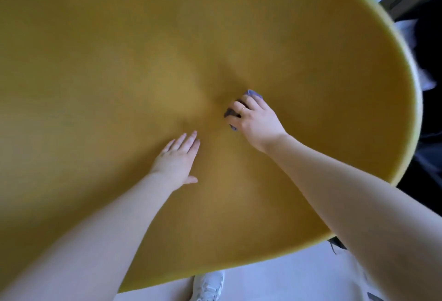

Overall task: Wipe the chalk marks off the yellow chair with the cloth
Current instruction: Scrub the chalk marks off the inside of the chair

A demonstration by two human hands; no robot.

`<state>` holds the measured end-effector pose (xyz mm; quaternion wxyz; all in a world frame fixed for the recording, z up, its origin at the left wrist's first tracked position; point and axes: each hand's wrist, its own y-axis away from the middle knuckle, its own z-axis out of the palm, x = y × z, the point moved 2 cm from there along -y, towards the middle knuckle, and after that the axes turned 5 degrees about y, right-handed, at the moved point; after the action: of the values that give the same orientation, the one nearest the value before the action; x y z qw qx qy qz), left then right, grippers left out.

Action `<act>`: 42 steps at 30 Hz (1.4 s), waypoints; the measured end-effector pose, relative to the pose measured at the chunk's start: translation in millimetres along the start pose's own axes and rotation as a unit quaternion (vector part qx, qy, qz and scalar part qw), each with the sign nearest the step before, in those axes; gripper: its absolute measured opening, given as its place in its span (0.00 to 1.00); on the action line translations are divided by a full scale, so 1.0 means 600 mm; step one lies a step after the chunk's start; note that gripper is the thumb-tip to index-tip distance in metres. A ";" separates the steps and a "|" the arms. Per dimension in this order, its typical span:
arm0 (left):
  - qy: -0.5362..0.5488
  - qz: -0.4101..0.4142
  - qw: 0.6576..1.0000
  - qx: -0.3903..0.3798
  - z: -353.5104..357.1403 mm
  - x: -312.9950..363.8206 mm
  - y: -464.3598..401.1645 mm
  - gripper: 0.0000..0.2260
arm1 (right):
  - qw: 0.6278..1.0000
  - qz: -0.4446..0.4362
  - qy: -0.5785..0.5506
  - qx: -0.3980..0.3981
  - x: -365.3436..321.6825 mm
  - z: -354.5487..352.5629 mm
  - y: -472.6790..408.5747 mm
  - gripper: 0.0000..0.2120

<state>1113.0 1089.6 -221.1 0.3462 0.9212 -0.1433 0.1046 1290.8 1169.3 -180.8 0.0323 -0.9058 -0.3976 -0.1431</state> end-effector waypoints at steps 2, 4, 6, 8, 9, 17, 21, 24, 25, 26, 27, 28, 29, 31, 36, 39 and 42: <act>0.018 -0.006 1.000 -0.004 0.002 0.000 -0.031 0.42 | 0.997 -0.029 0.070 -0.004 0.043 0.000 -0.041 0.10; 0.021 -0.017 1.000 -0.011 0.011 0.001 -0.051 0.44 | 0.993 0.009 0.116 0.019 0.087 -0.013 -0.074 0.11; 0.012 -0.033 0.999 -0.011 0.024 0.006 -0.057 0.46 | 0.994 0.025 0.111 -0.002 0.126 -0.018 -0.091 0.14; 0.001 -0.050 0.999 -0.009 0.033 0.014 -0.058 0.48 | 0.997 0.022 0.070 -0.022 0.141 0.000 -0.079 0.13; -0.001 -0.060 0.998 -0.010 0.034 0.018 -0.058 0.48 | 0.999 0.030 0.035 -0.028 0.139 0.011 -0.064 0.12; 0.016 -0.108 0.994 -0.016 0.024 0.043 -0.034 0.39 | 0.966 0.060 -0.189 -0.164 0.022 0.035 0.127 0.13; 0.051 -0.085 0.995 -0.023 0.023 0.081 0.002 0.35 | 0.937 0.076 -0.262 -0.220 -0.056 0.007 0.234 0.13; 0.054 -0.066 0.996 -0.031 0.014 0.101 0.027 0.33 | 0.899 0.110 -0.314 -0.284 -0.117 -0.028 0.286 0.14; 0.052 -0.065 0.996 -0.034 0.010 0.103 0.034 0.33 | 0.888 0.114 -0.317 -0.312 -0.130 -0.040 0.292 0.15; 0.049 -0.065 0.996 -0.035 0.005 0.105 0.040 0.33 | 0.877 0.108 -0.318 -0.343 -0.140 -0.047 0.296 0.16; 0.046 -0.064 0.996 -0.035 0.001 0.106 0.045 0.32 | 0.875 0.096 -0.318 -0.353 -0.144 -0.050 0.296 0.17; 0.044 -0.063 0.996 -0.033 -0.002 0.106 0.048 0.32 | 0.875 0.083 -0.311 -0.362 -0.141 -0.054 0.290 0.18; 0.044 -0.061 0.997 -0.031 -0.005 0.106 0.048 0.32 | 0.879 0.075 -0.302 -0.361 -0.131 -0.057 0.283 0.19; 0.052 -0.054 0.997 -0.026 -0.002 0.106 0.045 0.32 | 0.925 0.091 -0.242 -0.278 -0.093 -0.056 0.258 0.19; 0.052 -0.027 0.997 -0.057 0.044 0.110 0.030 0.32 | 0.973 0.192 -0.032 -0.125 0.055 -0.054 0.190 0.20; 0.030 -0.015 0.995 -0.092 0.068 0.116 0.028 0.32 | 0.981 0.159 0.070 -0.092 0.135 -0.078 0.145 0.18; 0.039 -0.025 0.993 -0.111 0.070 0.118 0.025 0.30 | 0.979 0.120 0.076 -0.145 0.170 -0.089 0.108 0.13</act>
<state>1178.1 1036.8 -222.4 0.4546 0.8754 -0.1173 0.1152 1391.0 1188.4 -97.2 -0.0522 -0.9285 -0.2573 -0.2628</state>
